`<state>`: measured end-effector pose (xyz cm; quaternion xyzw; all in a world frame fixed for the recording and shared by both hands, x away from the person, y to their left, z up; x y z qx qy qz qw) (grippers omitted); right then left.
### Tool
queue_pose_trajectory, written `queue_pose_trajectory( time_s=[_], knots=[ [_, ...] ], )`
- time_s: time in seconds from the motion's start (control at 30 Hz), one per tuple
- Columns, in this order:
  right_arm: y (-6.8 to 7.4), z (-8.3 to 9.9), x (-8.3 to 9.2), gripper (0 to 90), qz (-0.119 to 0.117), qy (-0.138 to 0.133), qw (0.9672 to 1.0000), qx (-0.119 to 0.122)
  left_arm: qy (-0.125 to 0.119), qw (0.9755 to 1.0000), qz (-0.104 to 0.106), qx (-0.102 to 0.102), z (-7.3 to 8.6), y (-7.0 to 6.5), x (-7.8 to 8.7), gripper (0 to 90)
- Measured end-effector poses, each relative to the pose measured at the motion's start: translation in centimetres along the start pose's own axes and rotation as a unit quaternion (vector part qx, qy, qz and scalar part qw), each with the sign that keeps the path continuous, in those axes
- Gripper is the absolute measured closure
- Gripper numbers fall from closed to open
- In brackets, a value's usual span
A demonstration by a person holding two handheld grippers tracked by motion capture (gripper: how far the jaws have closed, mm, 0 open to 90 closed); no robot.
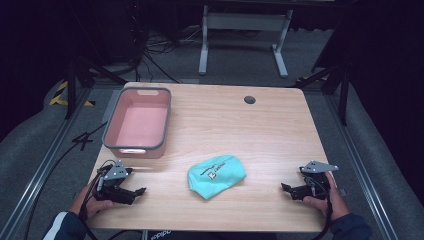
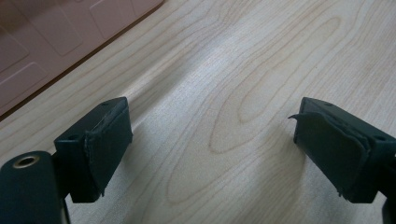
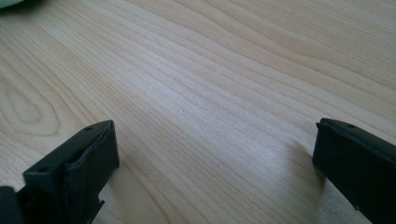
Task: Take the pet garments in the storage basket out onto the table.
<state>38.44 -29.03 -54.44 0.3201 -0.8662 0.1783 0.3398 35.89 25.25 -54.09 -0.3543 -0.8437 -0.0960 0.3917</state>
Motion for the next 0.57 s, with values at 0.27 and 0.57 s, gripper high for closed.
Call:
queue_pose_trajectory(
  time_s=[0.27, 0.57],
  knots=[
    [-0.01, 0.0, 0.0, 0.7, 0.0, 0.0, 1.0, 0.0, 0.001, 1.0, -0.001, -0.003, -0.06, 0.06, -0.09, 10.4],
    [0.0, 0.0, 0.0, 0.7, 0.0, 0.0, 1.0, 0.0, 0.0, 1.0, -0.003, -0.002, -0.08, 0.07, -0.12, 9.9]
  ],
)
Point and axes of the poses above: each handheld gripper's, and its own axes: x roughly backward along the jaws, z roughly out of its underside, y roughly to its left, the point moved 8 cm from there along -x, roughly forward along the jaws, and after that the axes turned 8 degrees about x, right-handed, at the moved point
